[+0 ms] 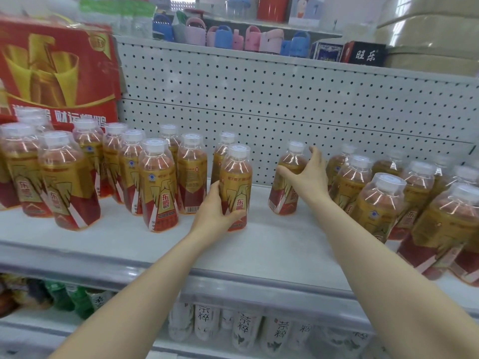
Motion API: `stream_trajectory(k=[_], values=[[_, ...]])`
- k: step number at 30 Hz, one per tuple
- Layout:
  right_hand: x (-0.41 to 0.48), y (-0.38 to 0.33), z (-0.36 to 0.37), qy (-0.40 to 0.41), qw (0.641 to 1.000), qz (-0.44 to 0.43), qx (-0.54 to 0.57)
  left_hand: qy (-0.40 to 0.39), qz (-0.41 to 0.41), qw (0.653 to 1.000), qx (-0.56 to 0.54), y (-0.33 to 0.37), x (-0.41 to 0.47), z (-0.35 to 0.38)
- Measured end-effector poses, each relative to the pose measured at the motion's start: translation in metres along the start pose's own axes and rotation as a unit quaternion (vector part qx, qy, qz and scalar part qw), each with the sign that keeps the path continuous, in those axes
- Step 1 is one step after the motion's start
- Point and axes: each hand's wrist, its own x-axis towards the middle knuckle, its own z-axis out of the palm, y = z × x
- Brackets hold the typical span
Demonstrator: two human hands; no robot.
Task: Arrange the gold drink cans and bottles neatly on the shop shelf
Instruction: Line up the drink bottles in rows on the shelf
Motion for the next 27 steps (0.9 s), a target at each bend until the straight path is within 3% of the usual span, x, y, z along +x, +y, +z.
stream_trajectory(k=[3, 7, 27], values=[[-0.003, -0.002, -0.001, -0.014, 0.999, -0.042, 0.006, -0.001, -0.002, 1.0, -0.004, 0.0, 0.0, 0.0], [-0.009, -0.003, 0.004, -0.014, 0.992, -0.111, -0.064, 0.0, -0.003, 1.0, -0.001, 0.001, 0.0, 0.0], [0.021, -0.001, 0.024, 0.024, 0.99, -0.078, -0.112, -0.008, -0.016, 1.0, 0.0, 0.001, -0.001, -0.001]])
